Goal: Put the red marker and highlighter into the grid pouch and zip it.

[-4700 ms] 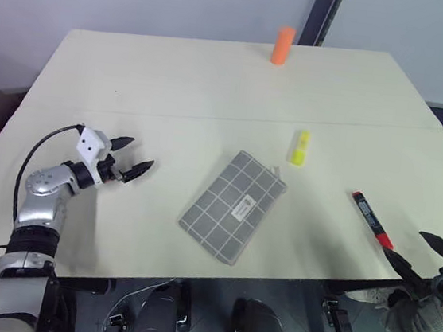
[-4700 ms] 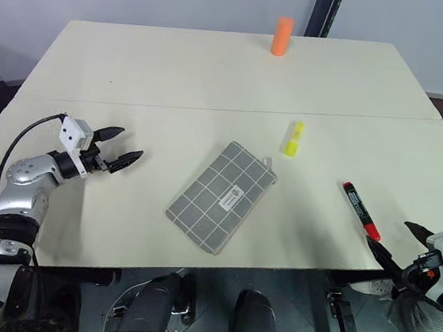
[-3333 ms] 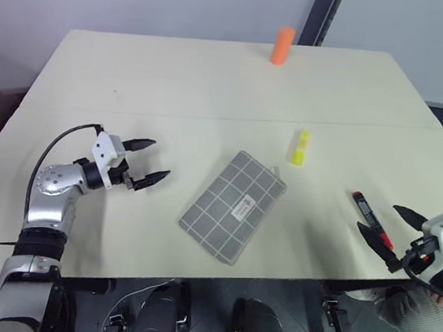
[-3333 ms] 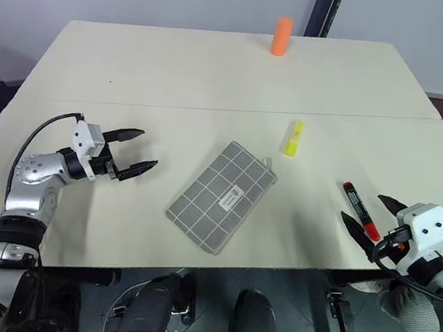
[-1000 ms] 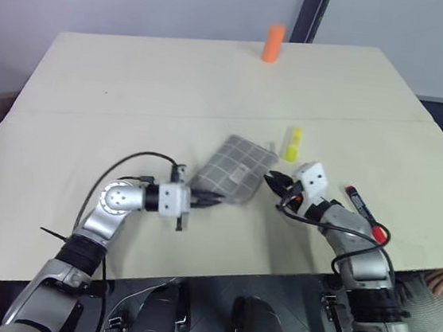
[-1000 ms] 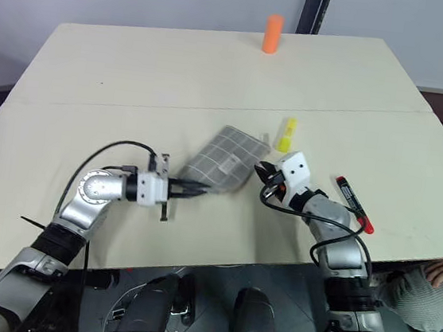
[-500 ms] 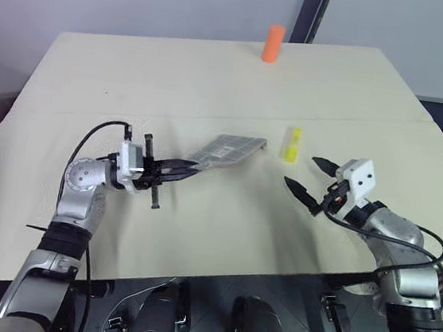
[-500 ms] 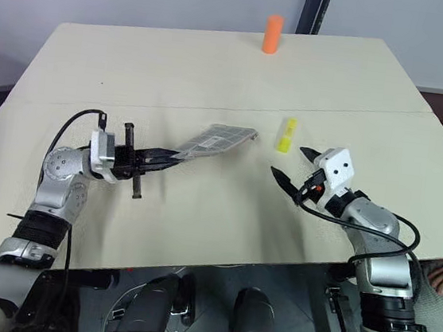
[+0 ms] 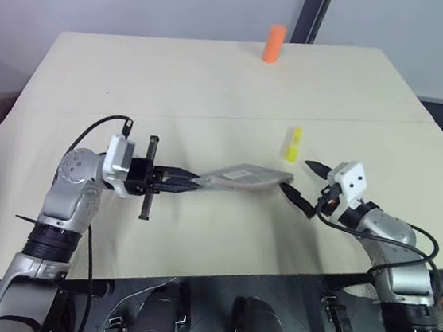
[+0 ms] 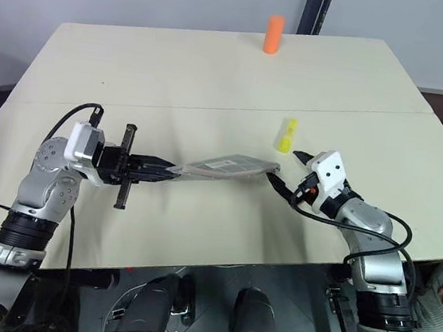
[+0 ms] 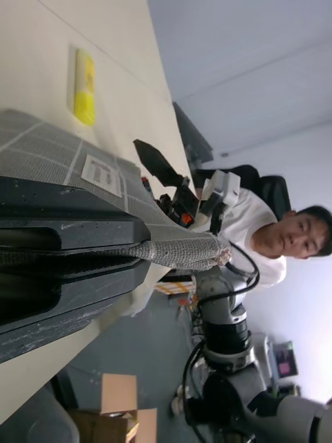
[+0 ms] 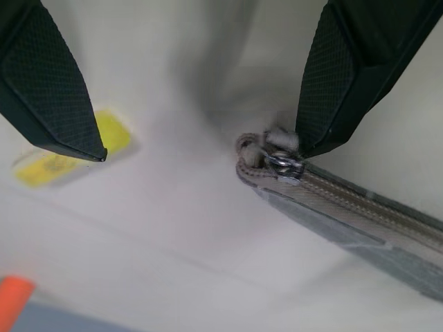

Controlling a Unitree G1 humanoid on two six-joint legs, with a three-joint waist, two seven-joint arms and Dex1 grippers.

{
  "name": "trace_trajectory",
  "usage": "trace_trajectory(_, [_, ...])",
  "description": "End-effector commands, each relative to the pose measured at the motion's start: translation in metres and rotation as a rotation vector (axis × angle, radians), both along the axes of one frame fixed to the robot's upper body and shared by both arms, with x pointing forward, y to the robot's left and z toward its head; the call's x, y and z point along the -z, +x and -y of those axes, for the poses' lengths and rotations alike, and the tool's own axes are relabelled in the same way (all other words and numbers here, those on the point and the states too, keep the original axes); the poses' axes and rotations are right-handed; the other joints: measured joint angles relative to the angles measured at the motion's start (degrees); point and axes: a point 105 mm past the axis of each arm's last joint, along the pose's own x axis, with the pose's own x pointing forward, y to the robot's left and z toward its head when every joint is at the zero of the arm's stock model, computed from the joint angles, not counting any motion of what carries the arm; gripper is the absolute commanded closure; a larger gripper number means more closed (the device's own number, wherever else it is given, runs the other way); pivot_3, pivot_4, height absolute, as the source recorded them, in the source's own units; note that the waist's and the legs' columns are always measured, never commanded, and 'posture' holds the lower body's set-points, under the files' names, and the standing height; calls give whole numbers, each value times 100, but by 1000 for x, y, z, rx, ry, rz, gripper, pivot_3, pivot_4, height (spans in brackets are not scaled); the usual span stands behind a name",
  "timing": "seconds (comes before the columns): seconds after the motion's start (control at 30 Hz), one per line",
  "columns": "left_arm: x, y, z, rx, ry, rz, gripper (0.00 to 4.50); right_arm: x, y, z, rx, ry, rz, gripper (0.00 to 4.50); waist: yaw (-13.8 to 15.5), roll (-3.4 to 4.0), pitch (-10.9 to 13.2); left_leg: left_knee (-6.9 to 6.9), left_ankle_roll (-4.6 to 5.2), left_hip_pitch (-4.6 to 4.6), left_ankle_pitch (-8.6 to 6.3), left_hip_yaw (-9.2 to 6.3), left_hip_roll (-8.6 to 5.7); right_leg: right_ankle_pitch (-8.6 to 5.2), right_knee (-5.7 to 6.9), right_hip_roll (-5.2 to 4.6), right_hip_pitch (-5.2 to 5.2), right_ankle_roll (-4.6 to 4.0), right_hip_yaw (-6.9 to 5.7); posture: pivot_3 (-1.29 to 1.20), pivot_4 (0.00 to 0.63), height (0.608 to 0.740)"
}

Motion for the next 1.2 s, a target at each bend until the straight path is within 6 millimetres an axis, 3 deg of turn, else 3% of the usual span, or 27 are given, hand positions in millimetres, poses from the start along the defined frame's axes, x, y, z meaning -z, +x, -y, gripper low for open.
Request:
trace_trajectory(0.03, [-2,-5,-3,12,-4,38,4500,-3,-2,1,-16,3,3,82,-5,0,0,0,0,0,0,0,1,0,0,0,0,0,0,0,150,740])
trace_trajectory(0.17, [1,-4,-3,14,16,68,4500,4,-5,-4,-28,31,-39,82,0,0,0,0,-1,0,0,0,2,0,0,0,-5,0,0,0,150,740])
trace_trajectory(0.23, [2,-4,-4,11,18,66,4500,9,-5,-4,-20,34,-63,591,7,0,0,0,0,0,0,0,2,0,-1,-1,-15,-1,0,0,150,740])
trace_trajectory(0.33, [5,-3,-5,5,25,68,4500,10,-8,-7,-31,41,-75,1864,6,0,0,0,0,0,0,-1,1,0,-1,-5,-17,-1,0,0,150,740])
trace_trajectory(0.5, [10,0,-6,-16,38,78,4500,16,-13,-5,-38,-2,-103,4477,7,0,0,0,0,-1,0,-1,1,0,-1,-5,-19,-1,-1,0,150,740])
trace_trajectory(0.8, [29,8,-3,-82,95,122,4500,16,-19,-17,-86,-47,-122,4477,4,0,0,0,0,-1,-1,-1,1,0,-1,-11,-21,-2,-1,0,150,740])
trace_trajectory(0.93, [53,6,4,-88,156,145,4500,12,-22,-50,-163,-41,-112,4477,1,0,0,-1,0,-1,-1,-1,1,0,-2,-15,-25,-2,0,0,150,740])
trace_trajectory(1.07, [62,8,14,-101,167,158,4500,5,-26,-83,-265,-67,-67,4477,2,0,0,-3,0,-6,-1,-1,2,0,-1,-15,-33,-3,0,0,150,740])
trace_trajectory(1.2, [68,17,14,-139,186,174,4500,-4,-34,-98,-353,-87,-29,4477,25,-1,0,-1,0,-9,-1,-1,2,0,-1,-16,-35,-3,-1,0,150,740])
